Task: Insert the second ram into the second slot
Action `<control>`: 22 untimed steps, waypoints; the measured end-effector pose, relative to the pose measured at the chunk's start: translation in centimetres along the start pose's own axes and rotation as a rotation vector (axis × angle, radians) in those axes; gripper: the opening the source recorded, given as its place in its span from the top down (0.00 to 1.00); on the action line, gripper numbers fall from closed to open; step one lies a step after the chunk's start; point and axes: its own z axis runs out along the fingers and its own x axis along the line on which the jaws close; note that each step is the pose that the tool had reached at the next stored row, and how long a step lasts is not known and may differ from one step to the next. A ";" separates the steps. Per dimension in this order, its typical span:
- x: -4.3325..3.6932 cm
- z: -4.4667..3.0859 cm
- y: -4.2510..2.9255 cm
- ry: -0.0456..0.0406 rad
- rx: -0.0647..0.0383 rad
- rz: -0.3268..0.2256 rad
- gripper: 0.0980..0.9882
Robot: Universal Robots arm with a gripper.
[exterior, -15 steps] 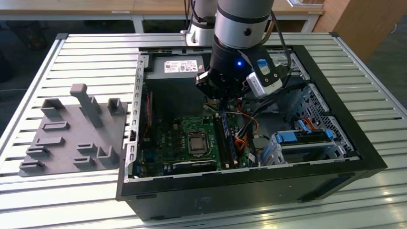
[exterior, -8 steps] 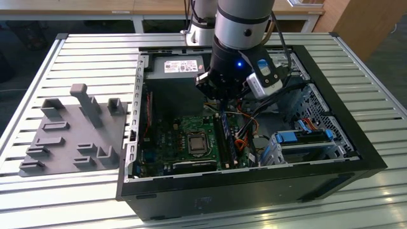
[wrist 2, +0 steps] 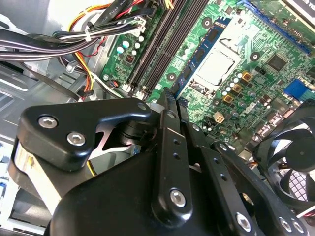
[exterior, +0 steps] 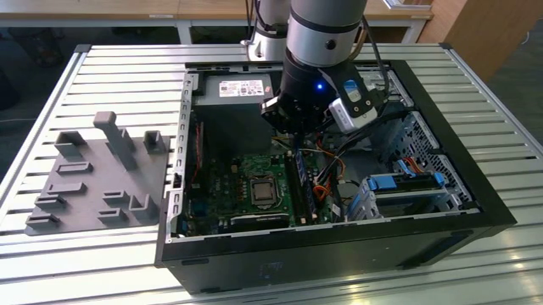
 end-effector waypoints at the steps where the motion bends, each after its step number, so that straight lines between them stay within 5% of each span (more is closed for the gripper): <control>1: 0.00 0.03 0.00 0.0000 0.000 0.000 0.96; 14: -0.13 1.96 -0.40 -0.0001 -0.002 0.004 0.96; 22: -0.14 2.35 -0.41 -0.0001 -0.002 0.003 0.96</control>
